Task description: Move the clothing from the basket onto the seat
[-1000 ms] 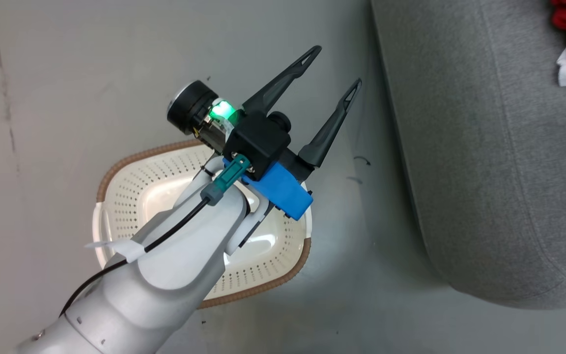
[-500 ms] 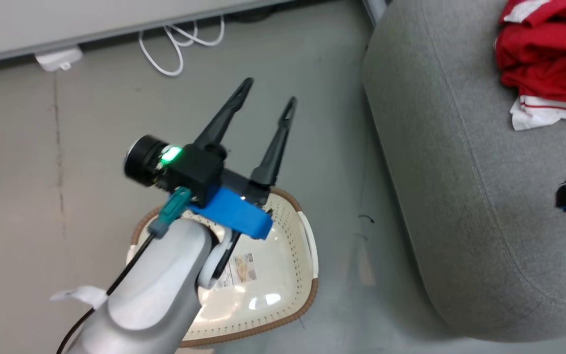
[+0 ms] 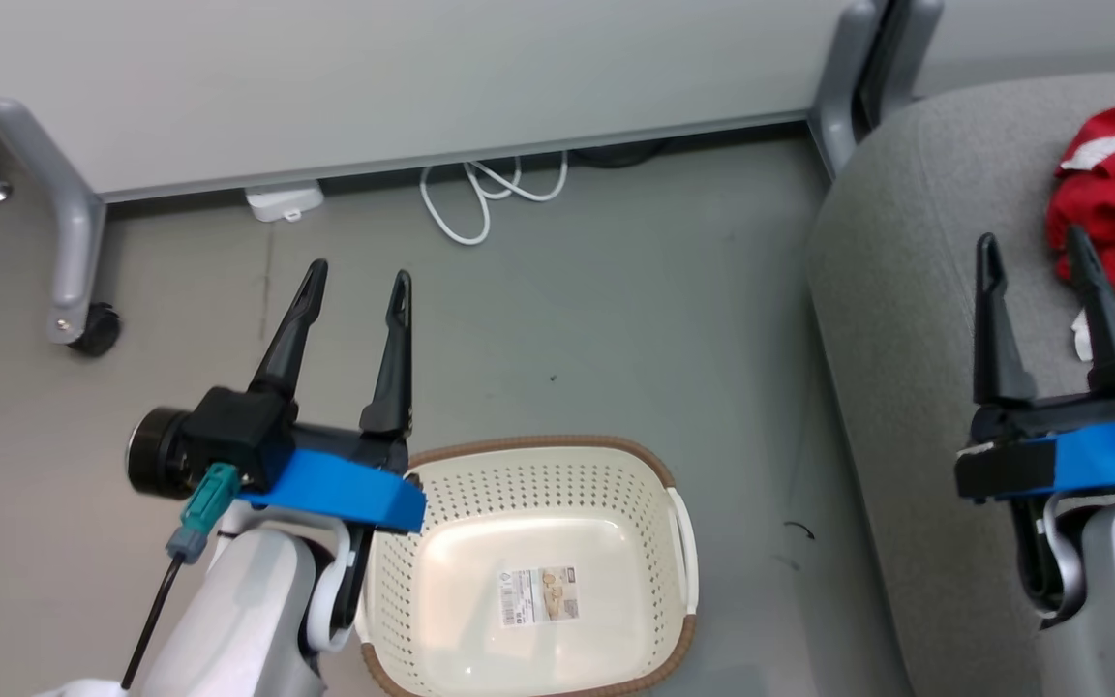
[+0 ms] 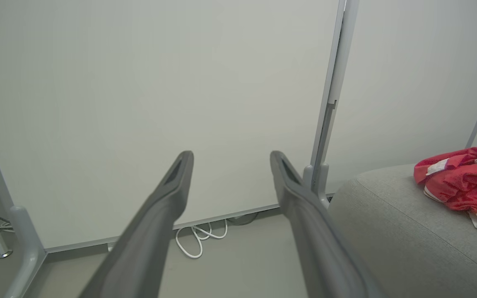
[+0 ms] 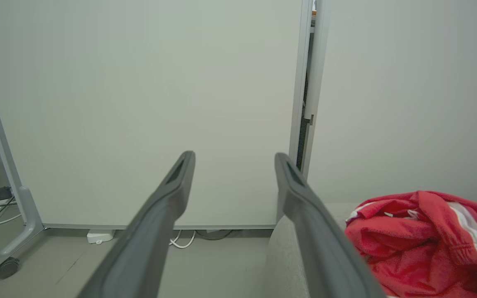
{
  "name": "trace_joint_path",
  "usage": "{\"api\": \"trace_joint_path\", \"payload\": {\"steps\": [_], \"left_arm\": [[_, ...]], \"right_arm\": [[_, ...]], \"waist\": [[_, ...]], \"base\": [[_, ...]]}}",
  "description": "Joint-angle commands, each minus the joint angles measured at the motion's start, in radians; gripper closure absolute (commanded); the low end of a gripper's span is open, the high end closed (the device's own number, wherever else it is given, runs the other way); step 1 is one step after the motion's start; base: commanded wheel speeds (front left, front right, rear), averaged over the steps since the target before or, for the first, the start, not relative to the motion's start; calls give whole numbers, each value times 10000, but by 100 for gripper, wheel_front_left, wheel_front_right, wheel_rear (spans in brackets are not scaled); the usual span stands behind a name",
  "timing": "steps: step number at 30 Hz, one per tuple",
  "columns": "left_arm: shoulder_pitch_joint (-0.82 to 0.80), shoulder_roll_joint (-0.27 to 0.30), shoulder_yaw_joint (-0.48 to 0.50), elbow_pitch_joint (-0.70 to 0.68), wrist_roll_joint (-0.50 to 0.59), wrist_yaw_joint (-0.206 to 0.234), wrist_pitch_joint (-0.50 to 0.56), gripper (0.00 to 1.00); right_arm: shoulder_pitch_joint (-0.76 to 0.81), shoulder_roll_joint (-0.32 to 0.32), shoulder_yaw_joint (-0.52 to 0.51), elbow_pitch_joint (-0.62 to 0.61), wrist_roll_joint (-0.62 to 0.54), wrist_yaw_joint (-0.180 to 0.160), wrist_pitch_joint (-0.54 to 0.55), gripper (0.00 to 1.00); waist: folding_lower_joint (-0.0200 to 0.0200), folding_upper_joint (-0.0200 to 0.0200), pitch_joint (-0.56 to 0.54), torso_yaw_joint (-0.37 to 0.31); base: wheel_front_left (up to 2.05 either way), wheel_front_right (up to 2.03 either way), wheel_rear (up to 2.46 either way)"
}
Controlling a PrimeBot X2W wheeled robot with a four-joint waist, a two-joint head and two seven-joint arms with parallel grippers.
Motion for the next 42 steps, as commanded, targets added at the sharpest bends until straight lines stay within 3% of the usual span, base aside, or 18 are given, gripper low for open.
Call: {"api": "trace_joint_path", "payload": {"steps": [1, 17, 42], "left_arm": [[345, -51, 277, -39, 129, -40, -45, 0], [1887, -547, 1671, -147, 846, -368, -46, 0], [2307, -1039, 2369, 114, 1537, -865, -46, 0]], "right_arm": [[353, 142, 188, -228, -5, 5, -33, 0], [1925, 595, 699, -793, -458, 5, -33, 0], [2334, 778, 484, -814, -495, 5, -33, 0]], "waist": [[2, -1, -362, 354], [2, -1, -1251, 715], [2, -1, -1537, 691]], "base": [[0, 0, 0], [0, 0, 0], [0, 0, 0]]}}
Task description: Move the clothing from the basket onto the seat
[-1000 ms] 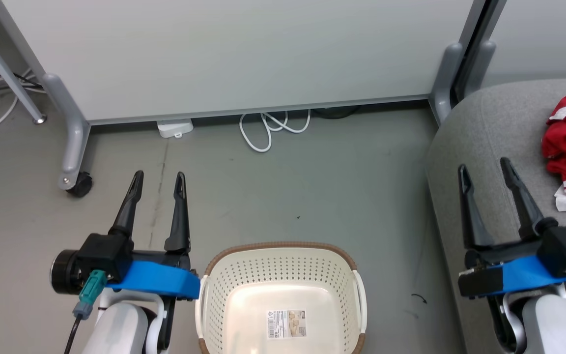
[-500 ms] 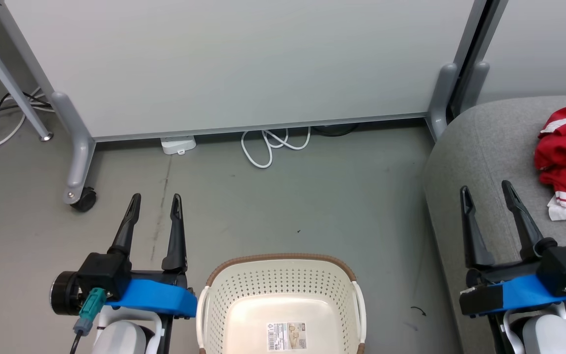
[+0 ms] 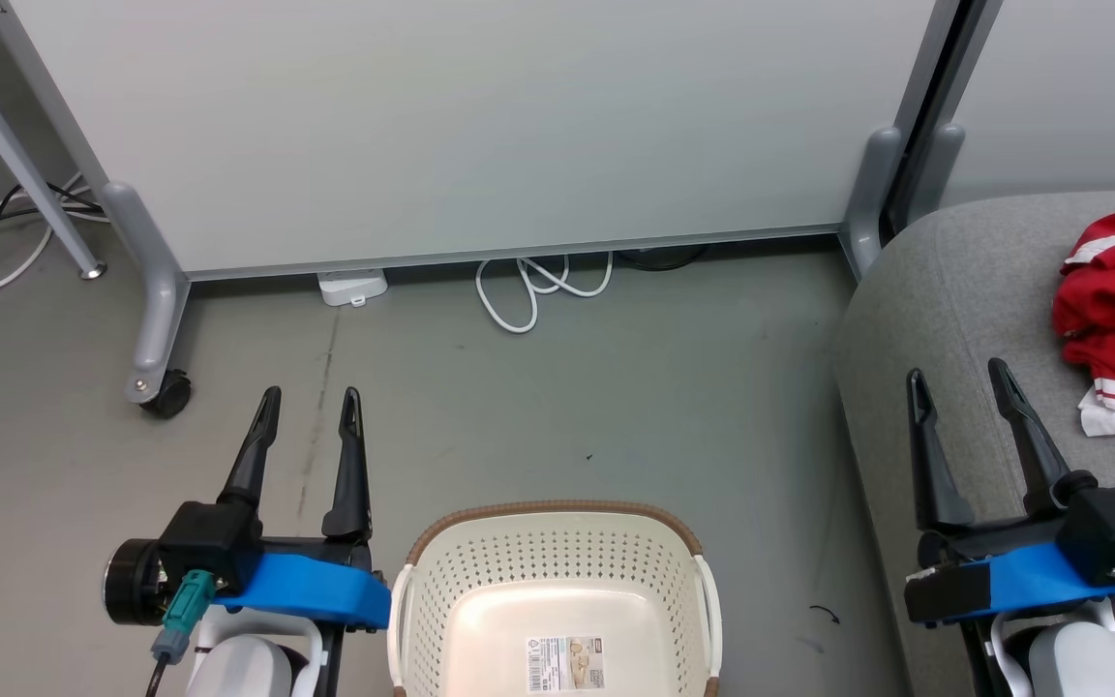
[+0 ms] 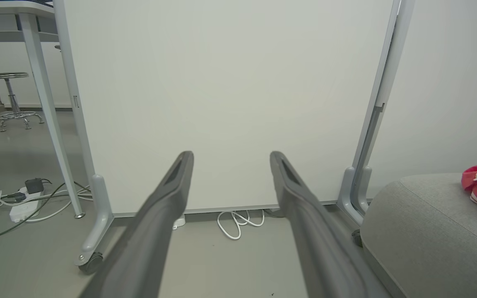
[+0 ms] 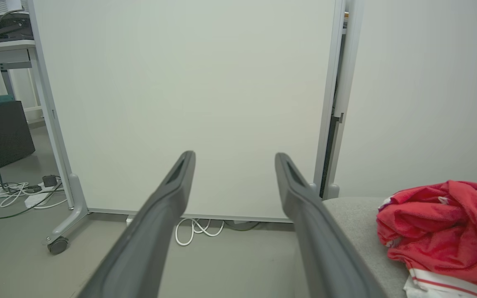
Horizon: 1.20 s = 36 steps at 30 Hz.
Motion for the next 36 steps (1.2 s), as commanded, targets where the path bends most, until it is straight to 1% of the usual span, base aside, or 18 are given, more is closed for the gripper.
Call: {"api": "trace_joint_path", "payload": {"steps": [1, 4, 5, 10, 24, 36], "left_arm": [[22, -22, 71, 40, 93, -50, -46, 0], [-3, -60, 116, 58, 153, -46, -46, 0], [0, -46, 104, 54, 128, -31, 0, 100], [391, -75, 99, 465, 92, -30, 60, 100], [377, -132, 615, 368, -2540, -200, 764, 100], [383, -173, 972, 276, -4481, -329, 1261, 100]], "right_arm": [[134, 25, -11, 7, 32, 5, -33, 0], [143, 28, -6, 22, 36, 5, -33, 0], [4, 6, 0, 10, 0, 0, 0, 100], [180, 38, 4, 456, 12, 0, 43, 100], [162, 33, -118, 606, 2922, 0, 764, 100], [184, 29, -167, 680, 5065, 1, 1252, 100]], "waist": [[0, 0, -2, 2], [0, 0, -6, 1], [0, 0, -7, 1], [1, 0, -11, 2], [1, 0, -63, -66], [1, 0, -106, -123]], "base": [[0, 0, 0], [0, 0, 0], [0, 0, 0], [0, 0, 0], [0, 0, 0], [0, 0, 0]]}}
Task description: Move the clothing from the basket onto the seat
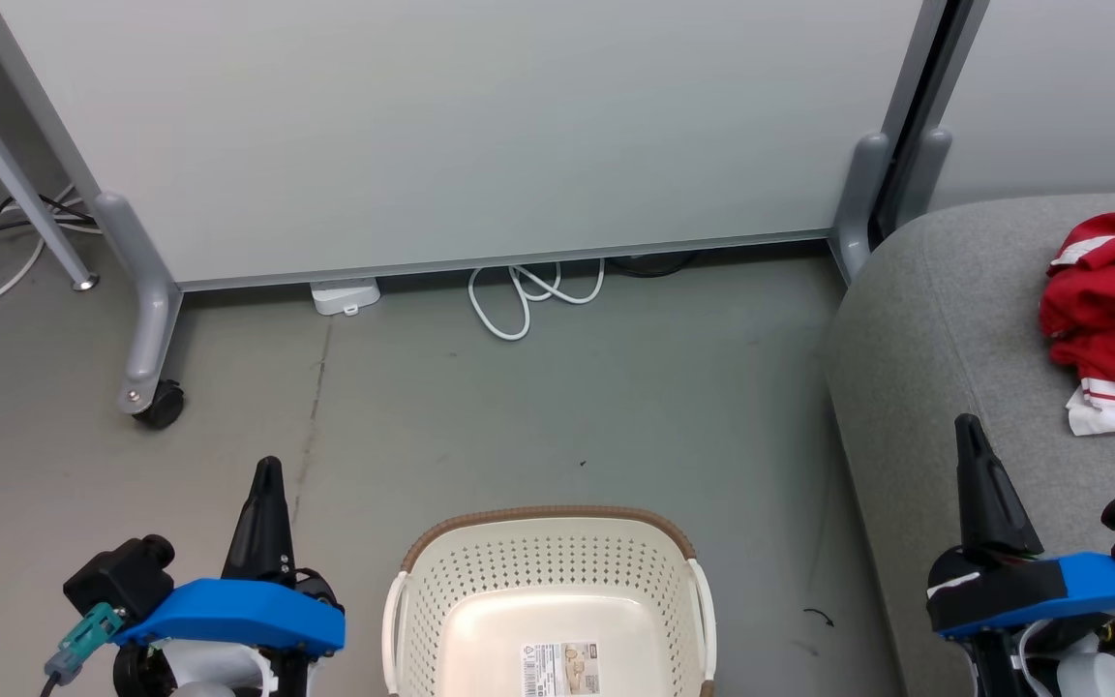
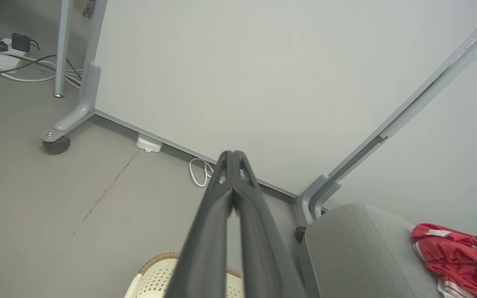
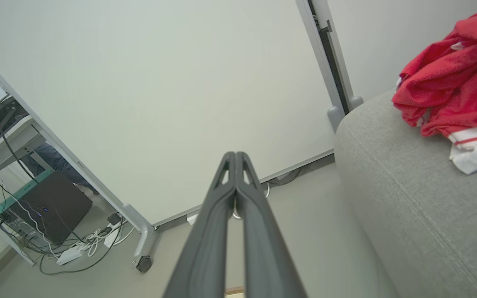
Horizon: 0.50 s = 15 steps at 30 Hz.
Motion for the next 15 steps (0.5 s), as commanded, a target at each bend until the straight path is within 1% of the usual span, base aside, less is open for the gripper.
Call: {"api": "trace_joint_path", "payload": {"steps": [1, 10, 11, 15], "left_arm": [[-215, 10, 142, -191, -468, -90, 100, 100], [-214, -17, 379, -246, -1747, -175, 436, 100], [-214, -17, 379, -246, -1747, -175, 436, 100], [-214, -29, 484, -269, -2278, -201, 573, 100]], "right_arm": [[-69, -37, -46, -101, 531, 1, 113, 100], [-69, -40, -89, -37, 1950, 2, 449, 100], [-69, -40, -89, -37, 1950, 2, 449, 100], [-69, -41, -107, -9, 2536, 2, 590, 100]], "waist": [[-1, 0, -7, -9], [-1, 0, -40, -53], [-1, 0, -40, -53], [-1, 0, -54, -72]], "base": [[0, 0, 0], [0, 0, 0], [0, 0, 0], [0, 0, 0]]}}
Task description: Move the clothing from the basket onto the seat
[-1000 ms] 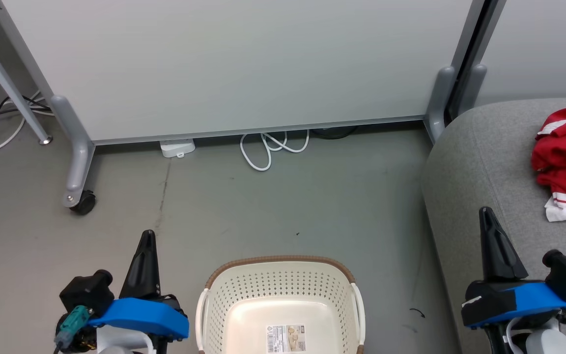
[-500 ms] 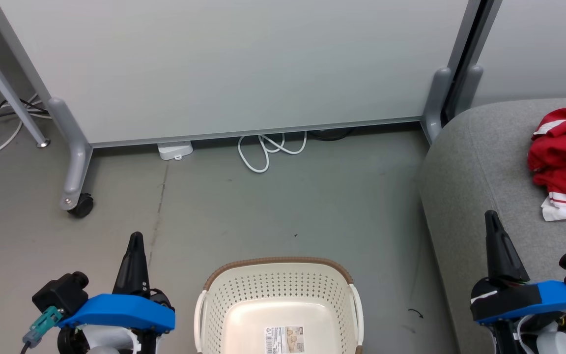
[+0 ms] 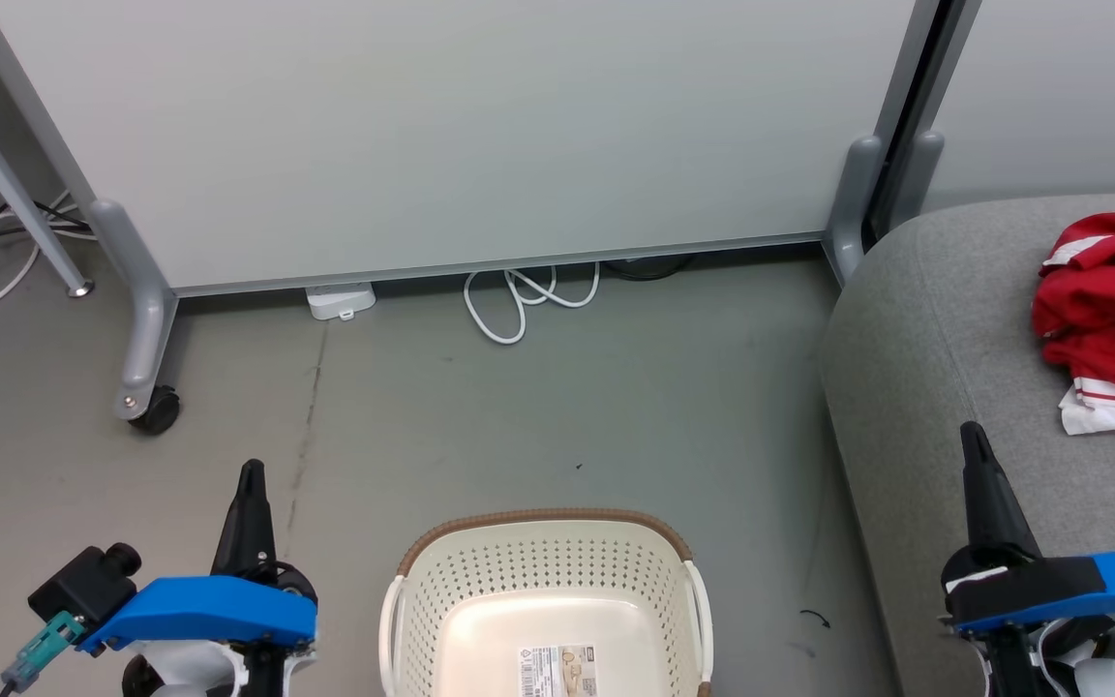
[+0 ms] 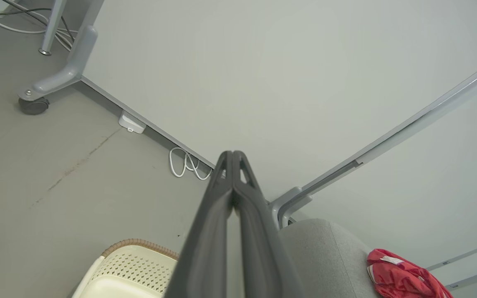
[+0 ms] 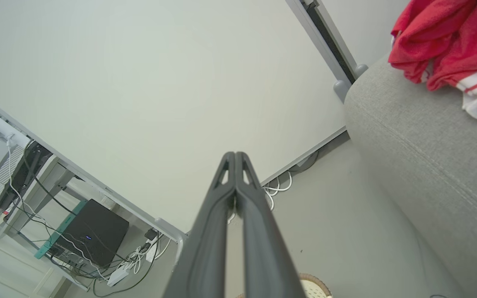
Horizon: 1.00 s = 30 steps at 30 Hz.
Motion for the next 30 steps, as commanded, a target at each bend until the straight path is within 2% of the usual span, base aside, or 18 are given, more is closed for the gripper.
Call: {"api": "trace_joint_path", "payload": {"steps": [1, 30], "left_arm": [[-213, 17, 121, -168, -286, -41, 72, 100], [-202, -53, 738, -297, -3533, -260, 933, 100]], "right_arm": [[-85, -42, -33, -81, 362, 4, 69, 100], [-83, -50, -148, 92, 3950, 5, 930, 100]], "waist": [[-1, 0, -5, -6], [-1, 0, -110, -145]], "base": [[0, 0, 0], [0, 0, 0]]}}
